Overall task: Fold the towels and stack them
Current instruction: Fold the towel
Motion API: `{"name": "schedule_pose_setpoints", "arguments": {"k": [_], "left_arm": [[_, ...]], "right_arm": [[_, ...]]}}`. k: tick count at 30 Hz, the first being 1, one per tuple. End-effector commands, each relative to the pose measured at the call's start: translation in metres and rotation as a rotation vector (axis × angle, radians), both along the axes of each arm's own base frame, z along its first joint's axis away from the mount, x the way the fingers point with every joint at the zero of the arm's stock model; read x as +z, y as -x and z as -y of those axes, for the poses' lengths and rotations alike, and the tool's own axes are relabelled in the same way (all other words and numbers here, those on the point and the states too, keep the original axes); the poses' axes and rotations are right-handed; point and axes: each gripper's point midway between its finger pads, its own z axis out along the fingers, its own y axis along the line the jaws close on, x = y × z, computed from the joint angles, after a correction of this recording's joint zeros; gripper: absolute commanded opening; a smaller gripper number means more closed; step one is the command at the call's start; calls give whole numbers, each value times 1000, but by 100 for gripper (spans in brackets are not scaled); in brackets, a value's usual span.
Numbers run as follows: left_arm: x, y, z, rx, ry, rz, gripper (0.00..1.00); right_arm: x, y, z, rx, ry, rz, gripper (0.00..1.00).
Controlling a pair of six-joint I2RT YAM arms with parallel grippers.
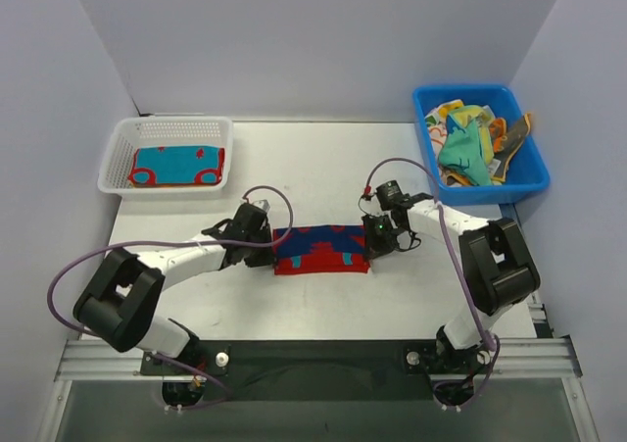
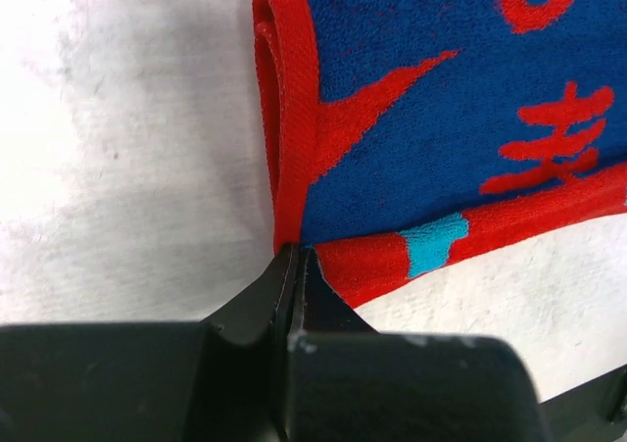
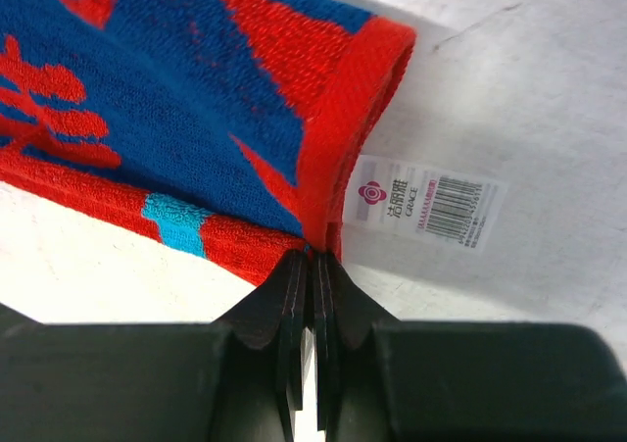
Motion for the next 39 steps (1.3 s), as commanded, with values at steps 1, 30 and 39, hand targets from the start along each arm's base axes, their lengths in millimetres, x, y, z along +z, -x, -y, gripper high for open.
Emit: {"name": "schedule_pose_setpoints", "arguments": {"k": [1, 30, 39], "left_arm": [[-12, -4, -9, 26, -73, -54, 0], [122, -38, 8, 35, 110, 205, 69], [96, -69, 63, 13, 125, 146, 52]], "right_arm": [[-5, 2, 6, -48, 5, -87, 0], [116, -33, -40, -62, -139, 259, 35], [83, -63, -74, -228, -242, 233, 29]]}}
